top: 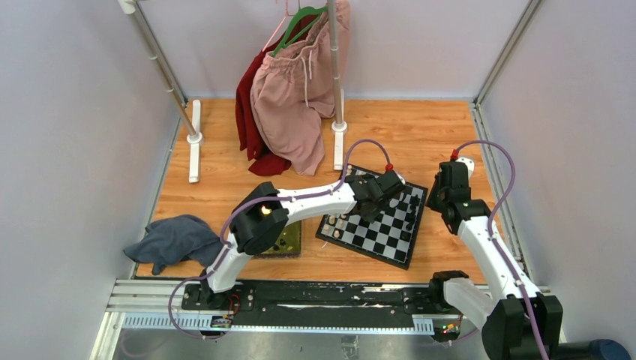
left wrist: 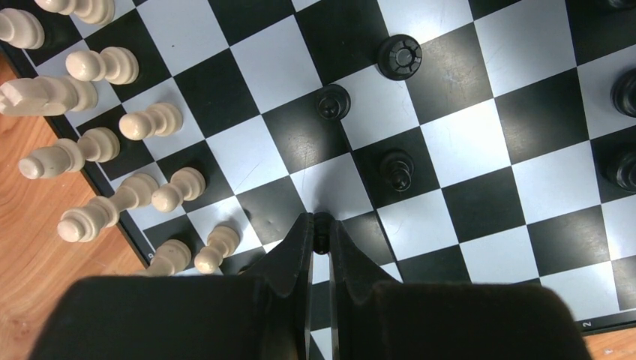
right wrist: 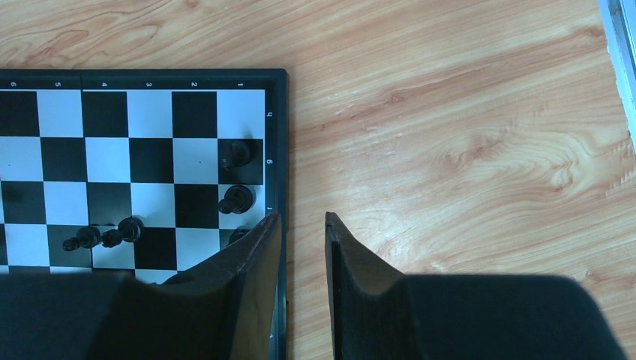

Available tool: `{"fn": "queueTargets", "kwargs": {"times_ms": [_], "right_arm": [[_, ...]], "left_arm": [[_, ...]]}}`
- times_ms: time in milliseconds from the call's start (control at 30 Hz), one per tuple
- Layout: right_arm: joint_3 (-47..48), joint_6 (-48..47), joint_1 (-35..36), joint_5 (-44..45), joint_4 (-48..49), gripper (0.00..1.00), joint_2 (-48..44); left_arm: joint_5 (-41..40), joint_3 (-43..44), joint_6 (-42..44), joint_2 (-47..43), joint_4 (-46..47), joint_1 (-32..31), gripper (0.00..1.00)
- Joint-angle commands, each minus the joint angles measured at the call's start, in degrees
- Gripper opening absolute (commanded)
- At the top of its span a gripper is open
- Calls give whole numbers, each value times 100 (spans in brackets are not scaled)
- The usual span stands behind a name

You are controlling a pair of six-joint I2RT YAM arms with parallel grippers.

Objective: Set up the chess pieces on the board
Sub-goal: Place the chess piece on the chessboard.

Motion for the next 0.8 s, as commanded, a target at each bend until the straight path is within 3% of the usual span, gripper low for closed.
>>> {"fn": "queueTargets", "kwargs": {"times_ms": [0,133,467,633,767], "right_arm": [[-125,80,-84,135,-15,33,-113],[-151,79,-85,129,-25,33,-131],[-128,67,-84,72,-48,33,-148],[-109,52,-80,49,-108,33,-174],[-104,29,-83,55,-148,33,-239]], "left_arm": [[-42,-148,0,51,308,-50,0],[-43,-150,-14,81,319,-50,1],[-226,-199,-78,8,236,-50,21],[-242,-212,-117,-65,219,-50,35],[-229,-253,-166,-148,218,-50,37]]}}
